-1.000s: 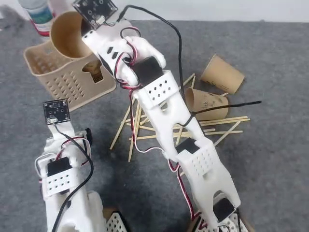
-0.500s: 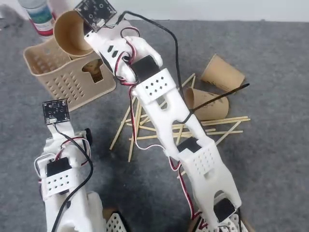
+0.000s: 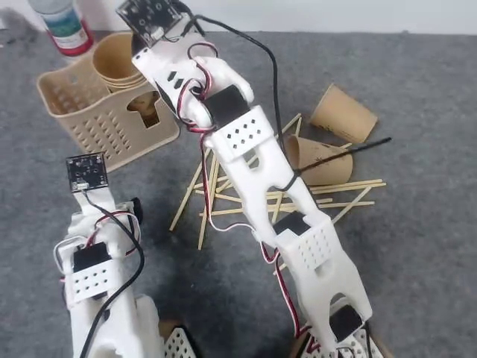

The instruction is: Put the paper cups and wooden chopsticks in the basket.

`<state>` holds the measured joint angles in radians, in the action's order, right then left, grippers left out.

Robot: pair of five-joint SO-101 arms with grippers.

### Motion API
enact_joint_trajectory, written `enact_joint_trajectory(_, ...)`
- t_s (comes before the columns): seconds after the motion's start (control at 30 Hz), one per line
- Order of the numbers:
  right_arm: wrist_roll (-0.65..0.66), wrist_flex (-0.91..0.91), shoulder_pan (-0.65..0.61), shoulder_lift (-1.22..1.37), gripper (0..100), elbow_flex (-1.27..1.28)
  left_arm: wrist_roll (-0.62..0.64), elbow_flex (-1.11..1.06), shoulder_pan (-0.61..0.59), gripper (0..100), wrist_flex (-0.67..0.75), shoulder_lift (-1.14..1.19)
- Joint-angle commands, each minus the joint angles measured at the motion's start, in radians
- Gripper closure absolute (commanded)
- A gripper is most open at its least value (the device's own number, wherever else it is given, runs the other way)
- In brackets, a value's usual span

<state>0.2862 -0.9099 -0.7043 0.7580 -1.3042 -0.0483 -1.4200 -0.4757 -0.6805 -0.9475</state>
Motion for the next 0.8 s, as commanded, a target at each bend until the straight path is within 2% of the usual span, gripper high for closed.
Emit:
enact_joint_trajectory(0.0, 0.021, -0.177, 0.013, -0.099, 75.1, -0.166, 0.012, 0.005, 0.002, 78, 0.012, -0.018)
enact_joint_trajectory(0.17, 0.072, -0.538, 0.068, -0.099, 75.3, -0.377, 0.012, 0.005, 0.002, 78, 0.012, -0.018)
enact_joint_trajectory(0.33, 0.069, -0.866, 0.205, -0.137, 75.3, -0.367, 0.012, 0.005, 0.002, 78, 0.012, -0.018)
enact_joint_trajectory(0.43, 0.028, -0.892, 0.326, -0.154, 76.2, -0.322, 0.012, 0.005, 0.002, 78, 0.012, -0.018)
enact_joint_trajectory(0.57, -0.015, -0.892, 0.438, -0.203, 84.6, -0.144, 0.012, 0.005, 0.002, 78, 0.012, -0.018)
enact_joint_trajectory(0.67, -0.015, -0.892, 0.456, -0.272, 86.6, 0.072, 0.012, 0.005, 0.002, 78, 0.014, -0.018)
enact_joint_trajectory(0.77, -0.015, -0.886, 0.418, -0.360, 83.1, 0.293, 0.012, 0.005, 0.002, 78, 0.014, -0.018)
